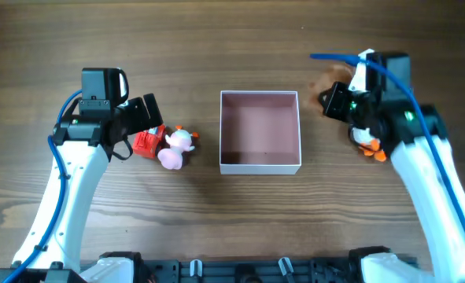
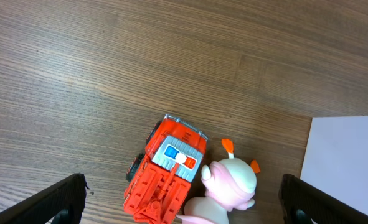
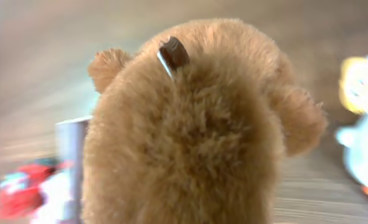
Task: Pack container
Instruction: 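Carry the bear into the box and release it, right gripper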
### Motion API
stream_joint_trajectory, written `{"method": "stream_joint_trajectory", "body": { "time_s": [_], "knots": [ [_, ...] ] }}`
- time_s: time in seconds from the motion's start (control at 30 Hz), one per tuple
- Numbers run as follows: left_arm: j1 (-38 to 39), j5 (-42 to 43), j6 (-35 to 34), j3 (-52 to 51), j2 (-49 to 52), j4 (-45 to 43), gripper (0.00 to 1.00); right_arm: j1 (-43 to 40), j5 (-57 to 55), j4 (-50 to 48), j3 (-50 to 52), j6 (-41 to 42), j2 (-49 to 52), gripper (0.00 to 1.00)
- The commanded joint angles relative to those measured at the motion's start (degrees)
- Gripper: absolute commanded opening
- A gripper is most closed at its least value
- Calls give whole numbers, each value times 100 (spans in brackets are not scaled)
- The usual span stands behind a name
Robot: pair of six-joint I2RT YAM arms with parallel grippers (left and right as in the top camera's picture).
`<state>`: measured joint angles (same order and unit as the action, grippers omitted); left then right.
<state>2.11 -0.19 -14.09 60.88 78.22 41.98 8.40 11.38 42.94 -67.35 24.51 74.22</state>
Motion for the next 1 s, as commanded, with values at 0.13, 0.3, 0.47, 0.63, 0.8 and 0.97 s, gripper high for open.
{"method": "stream_joint_trajectory", "body": {
  "time_s": [0.13,0.3,0.47,0.63,0.8,0.97],
  "knots": [
    [-26,-76,13,90,33,-9,100,1692,-179,-570,57,898,155,7],
    [-26,-76,13,90,33,-9,100,2249,-824,-1207,61,914,1858,9],
    [-26,-76,13,90,33,-9,100,2251,-293,-2120,61,1008,3298,14],
    [-26,-76,13,90,33,-7,100,2258,-208,-2280,57,684,3445,53],
    [-26,-76,13,90,33,-7,100,2256,20,-2199,57,223,2791,65],
    [-26,-76,13,90,33,-9,100,2256,114,-1655,57,181,1659,67]
  ]
}}
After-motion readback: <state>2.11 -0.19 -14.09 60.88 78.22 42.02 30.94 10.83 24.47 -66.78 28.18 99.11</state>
